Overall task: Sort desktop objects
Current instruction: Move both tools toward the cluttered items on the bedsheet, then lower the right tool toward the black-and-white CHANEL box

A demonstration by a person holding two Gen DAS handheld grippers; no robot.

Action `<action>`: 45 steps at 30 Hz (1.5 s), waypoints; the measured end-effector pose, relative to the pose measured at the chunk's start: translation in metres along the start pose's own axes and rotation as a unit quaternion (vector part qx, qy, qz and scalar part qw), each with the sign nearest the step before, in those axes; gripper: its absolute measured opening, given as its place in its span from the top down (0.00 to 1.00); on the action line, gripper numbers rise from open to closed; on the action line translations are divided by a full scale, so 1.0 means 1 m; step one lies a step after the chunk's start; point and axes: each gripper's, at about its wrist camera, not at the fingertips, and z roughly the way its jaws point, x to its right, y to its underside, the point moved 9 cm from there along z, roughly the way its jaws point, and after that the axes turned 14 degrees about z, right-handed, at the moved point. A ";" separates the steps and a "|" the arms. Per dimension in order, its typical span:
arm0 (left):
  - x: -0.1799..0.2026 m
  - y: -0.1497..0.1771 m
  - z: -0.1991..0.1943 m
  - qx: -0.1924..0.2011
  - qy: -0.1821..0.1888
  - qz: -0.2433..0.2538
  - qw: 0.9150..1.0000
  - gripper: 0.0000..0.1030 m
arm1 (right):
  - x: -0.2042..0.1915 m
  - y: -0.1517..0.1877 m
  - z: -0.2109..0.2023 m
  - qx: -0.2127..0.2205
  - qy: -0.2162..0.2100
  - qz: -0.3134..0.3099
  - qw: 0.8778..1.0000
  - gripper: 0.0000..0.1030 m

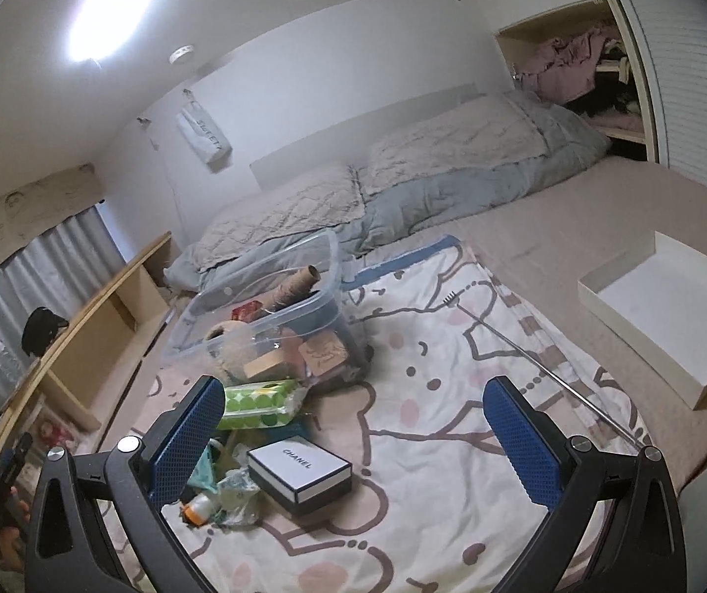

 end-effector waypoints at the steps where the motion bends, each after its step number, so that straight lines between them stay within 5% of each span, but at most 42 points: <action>1: 0.000 0.003 0.004 -0.003 0.005 -0.003 1.000 0.00 | 0.002 0.000 0.003 -0.002 0.001 -0.001 1.000 0.00; 13: -0.007 0.046 0.071 -0.033 0.002 0.029 0.999 0.00 | 0.005 0.009 0.050 -0.007 0.025 -0.089 0.996 0.00; 25: 0.023 0.108 0.123 -0.109 0.065 0.077 0.989 0.00 | 0.042 0.064 0.149 -0.092 0.057 -0.167 0.980 0.00; 35: 0.071 0.166 0.157 -0.194 0.133 0.141 0.962 0.00 | 0.081 0.102 0.222 -0.137 0.103 -0.186 0.968 0.00; 41: 0.090 0.205 0.167 -0.248 0.157 0.177 0.940 0.00 | 0.101 0.117 0.243 -0.164 0.124 -0.171 0.964 0.00; 45: 0.094 0.219 0.166 -0.260 0.163 0.191 0.932 0.00 | 0.115 0.125 0.250 -0.181 0.141 -0.156 0.961 0.00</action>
